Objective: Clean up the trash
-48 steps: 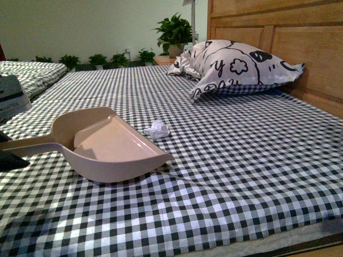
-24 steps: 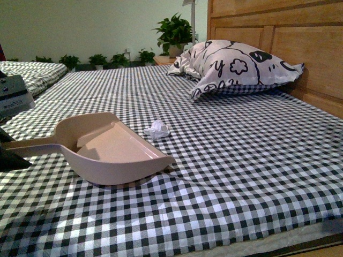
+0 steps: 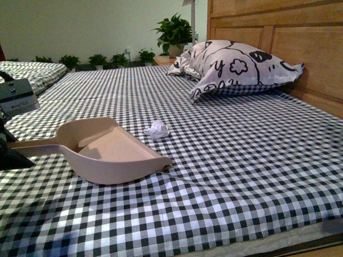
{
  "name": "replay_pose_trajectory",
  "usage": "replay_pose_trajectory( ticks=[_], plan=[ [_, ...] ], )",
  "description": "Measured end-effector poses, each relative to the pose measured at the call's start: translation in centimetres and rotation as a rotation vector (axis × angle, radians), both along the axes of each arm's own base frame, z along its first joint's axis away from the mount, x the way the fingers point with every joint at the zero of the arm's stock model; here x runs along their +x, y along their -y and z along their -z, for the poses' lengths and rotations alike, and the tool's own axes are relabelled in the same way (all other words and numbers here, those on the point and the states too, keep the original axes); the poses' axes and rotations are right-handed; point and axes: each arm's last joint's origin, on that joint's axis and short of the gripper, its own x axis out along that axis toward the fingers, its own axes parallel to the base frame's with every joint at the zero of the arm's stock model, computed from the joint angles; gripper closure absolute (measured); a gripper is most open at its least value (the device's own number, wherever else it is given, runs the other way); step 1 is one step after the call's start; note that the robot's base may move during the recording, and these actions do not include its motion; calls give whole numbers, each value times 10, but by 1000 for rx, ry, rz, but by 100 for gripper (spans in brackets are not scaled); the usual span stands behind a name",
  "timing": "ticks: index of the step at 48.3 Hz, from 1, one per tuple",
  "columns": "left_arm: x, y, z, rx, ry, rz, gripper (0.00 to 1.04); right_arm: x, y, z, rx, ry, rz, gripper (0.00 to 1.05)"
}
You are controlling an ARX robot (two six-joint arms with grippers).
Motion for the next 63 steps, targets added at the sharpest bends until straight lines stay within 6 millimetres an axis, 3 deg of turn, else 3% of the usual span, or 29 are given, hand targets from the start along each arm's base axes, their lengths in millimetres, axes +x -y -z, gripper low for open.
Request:
replay_pose_trajectory(
  ticks=[16,52,63],
  plan=[
    [10,-3,5,15,-35,-1,78,0,0,0,0,0,0,86],
    [9,-3,6,25,-43,0,78,0,0,0,0,0,0,86],
    [9,-3,6,28,-42,0,78,24,7,0,134,-281,-18,86]
  ],
)
